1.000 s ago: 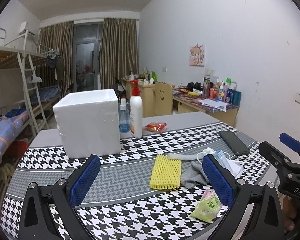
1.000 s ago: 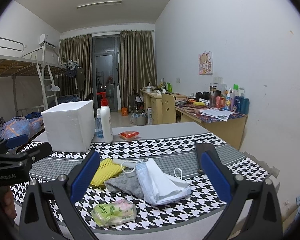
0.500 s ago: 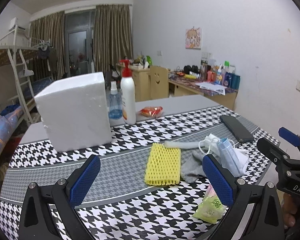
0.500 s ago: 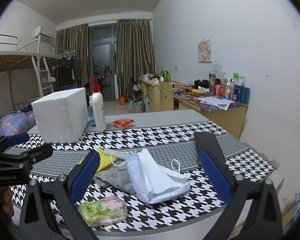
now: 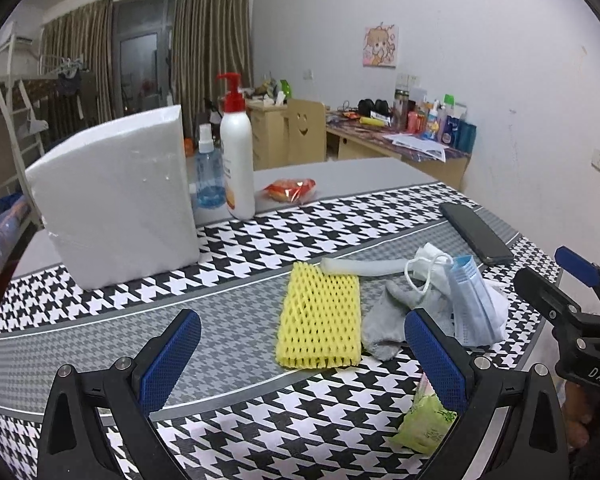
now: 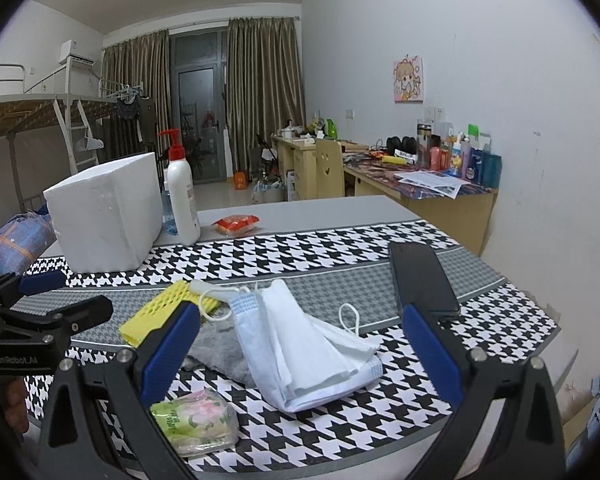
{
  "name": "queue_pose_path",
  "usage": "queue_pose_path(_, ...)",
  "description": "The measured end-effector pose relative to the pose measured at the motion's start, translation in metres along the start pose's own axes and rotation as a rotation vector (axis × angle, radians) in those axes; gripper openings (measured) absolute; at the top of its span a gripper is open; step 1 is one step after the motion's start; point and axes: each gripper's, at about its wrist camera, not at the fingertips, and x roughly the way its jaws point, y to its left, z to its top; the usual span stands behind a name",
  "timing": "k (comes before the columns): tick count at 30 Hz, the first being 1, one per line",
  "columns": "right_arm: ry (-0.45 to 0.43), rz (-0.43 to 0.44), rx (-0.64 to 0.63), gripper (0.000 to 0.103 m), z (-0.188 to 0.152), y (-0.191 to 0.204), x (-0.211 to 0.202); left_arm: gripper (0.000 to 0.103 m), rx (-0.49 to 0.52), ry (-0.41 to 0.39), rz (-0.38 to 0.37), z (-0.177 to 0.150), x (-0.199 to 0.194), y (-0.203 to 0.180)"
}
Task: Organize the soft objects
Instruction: 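Move the left tool to the yellow foam net while the right tool approaches the blue mask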
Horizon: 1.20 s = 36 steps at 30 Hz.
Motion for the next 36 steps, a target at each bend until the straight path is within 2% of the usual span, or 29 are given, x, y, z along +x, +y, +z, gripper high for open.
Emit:
queue_pose_path(11, 0.038, -0.003, 0.002, 0.102, -0.004, -0.005, 0.016, 0.102, 0.008, 0.097, -0.013, 0.000, 0.033, 0.000)
queue_pose_path(16, 0.053, 0.006, 0.001, 0.102, -0.004, -0.008, 0.022, 0.102, -0.029, 0.156, -0.053, -0.001, 0.051, 0.004)
queue_pose_path(24, 0.072, 0.012, -0.006, 0.102, -0.005, -0.012, 0.028, 0.088, -0.035, 0.201, -0.056, -0.001, 0.068, 0.003)
queue_pose_path(26, 0.080, 0.011, -0.005, 0.102, -0.006, -0.014, 0.031, 0.079, -0.038, 0.215, -0.060, -0.002, 0.073, 0.003)
queue_pose_path(29, 0.094, 0.014, -0.007, 0.102, -0.008, -0.016, 0.034, 0.071, -0.039, 0.240, -0.071, -0.004, 0.079, 0.003)
queue_pose_path(36, 0.105, 0.044, -0.031, 0.102, -0.013, -0.013, 0.035, 0.058, -0.018, 0.263, -0.091, -0.007, 0.086, -0.001)
